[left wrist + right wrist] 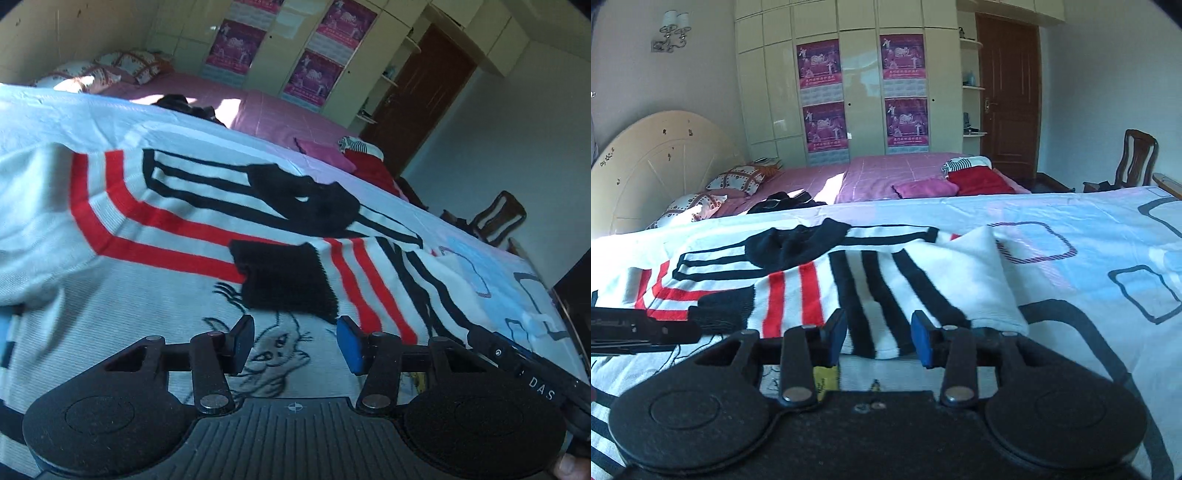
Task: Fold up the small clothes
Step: 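Carry the sleeve across the sweater body with the right tool and release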
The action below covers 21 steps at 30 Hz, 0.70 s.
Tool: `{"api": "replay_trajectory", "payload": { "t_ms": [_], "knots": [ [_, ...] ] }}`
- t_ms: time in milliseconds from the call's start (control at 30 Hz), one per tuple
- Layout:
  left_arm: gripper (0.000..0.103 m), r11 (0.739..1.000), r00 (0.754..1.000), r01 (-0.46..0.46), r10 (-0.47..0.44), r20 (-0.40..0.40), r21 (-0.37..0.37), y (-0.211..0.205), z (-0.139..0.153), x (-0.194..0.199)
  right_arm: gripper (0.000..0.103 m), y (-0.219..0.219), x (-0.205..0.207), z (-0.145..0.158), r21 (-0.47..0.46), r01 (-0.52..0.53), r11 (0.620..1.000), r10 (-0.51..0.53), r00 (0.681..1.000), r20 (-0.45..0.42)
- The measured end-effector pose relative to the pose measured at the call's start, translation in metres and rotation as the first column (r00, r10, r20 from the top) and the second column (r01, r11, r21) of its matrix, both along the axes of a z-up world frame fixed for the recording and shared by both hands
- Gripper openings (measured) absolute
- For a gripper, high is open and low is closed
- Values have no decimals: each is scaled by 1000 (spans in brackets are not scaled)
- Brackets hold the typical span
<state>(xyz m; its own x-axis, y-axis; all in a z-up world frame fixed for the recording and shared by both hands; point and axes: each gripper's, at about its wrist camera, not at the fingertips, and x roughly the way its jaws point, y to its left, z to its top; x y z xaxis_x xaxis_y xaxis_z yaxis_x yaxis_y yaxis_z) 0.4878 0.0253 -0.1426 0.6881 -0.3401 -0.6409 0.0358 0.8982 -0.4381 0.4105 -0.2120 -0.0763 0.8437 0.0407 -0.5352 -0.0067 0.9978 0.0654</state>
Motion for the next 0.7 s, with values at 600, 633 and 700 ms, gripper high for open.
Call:
{"api": "replay_trajectory", "payload": {
  "t_ms": [600, 633, 700],
  "knots": [
    [9, 989, 990, -114, 121, 69, -90, 32, 8, 34, 38, -57, -8, -5, 60, 108, 992, -107, 994, -22],
    [9, 992, 991, -107, 112, 77, -59, 36, 9, 34, 38, -57, -6, -6, 67, 109, 992, -108, 994, -24],
    [9, 995, 994, -95, 95, 59, -11, 44, 4, 34, 38, -57, 1, -12, 73, 117, 990, -115, 993, -36]
  ]
}}
